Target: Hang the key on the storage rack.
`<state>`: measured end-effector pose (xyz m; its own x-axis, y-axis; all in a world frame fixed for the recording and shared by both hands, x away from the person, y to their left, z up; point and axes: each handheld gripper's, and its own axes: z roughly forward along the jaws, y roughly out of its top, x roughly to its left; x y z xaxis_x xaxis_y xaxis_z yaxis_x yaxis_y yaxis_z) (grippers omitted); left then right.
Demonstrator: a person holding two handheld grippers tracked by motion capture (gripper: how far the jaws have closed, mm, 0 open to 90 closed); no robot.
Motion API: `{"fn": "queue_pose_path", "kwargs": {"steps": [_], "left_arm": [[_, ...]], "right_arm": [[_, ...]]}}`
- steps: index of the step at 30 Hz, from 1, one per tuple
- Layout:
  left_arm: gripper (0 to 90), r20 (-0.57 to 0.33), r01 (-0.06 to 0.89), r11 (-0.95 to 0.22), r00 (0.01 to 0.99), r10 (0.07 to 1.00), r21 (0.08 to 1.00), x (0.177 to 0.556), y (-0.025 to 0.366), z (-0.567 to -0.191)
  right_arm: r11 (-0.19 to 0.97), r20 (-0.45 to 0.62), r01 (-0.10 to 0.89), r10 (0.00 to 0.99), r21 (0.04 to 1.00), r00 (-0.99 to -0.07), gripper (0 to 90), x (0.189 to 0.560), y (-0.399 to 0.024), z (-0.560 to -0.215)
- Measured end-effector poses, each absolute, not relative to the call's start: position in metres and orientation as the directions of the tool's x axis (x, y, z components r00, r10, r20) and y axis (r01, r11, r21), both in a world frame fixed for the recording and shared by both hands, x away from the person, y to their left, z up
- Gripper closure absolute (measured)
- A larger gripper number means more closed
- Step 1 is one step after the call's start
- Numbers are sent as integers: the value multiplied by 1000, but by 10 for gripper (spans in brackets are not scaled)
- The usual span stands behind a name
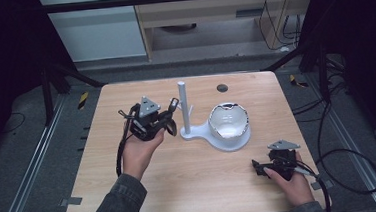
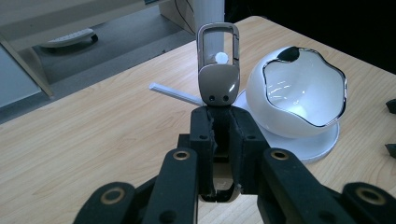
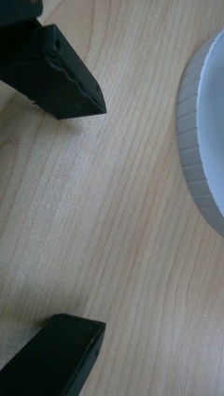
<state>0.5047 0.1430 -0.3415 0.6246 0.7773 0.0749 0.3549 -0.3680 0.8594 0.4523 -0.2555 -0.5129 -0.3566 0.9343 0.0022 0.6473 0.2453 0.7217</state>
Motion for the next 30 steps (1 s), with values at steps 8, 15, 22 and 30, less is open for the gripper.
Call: {"fn": "queue_pose_path", "kwargs": {"steps": [8,15,22,30], "left_arm": [[803,74,354,-364,622,780,862,505,143,-343],[803,74,354,-364,622,780,862,500,143,-346],[803,68,364,-358,612,788,860,505,141,-350],[803,65,369,-360,615,786,857,509,137,-354]], "right_arm": [[247,3,646,933,722,-359,5,452,-255,-513],[247,3,646,933,722,-360,6,452,-255,-513],[248,3,646,933,722,-361,6,452,-255,-513],[248,3,646,932,722,-361,5,452,-255,-513]]}}
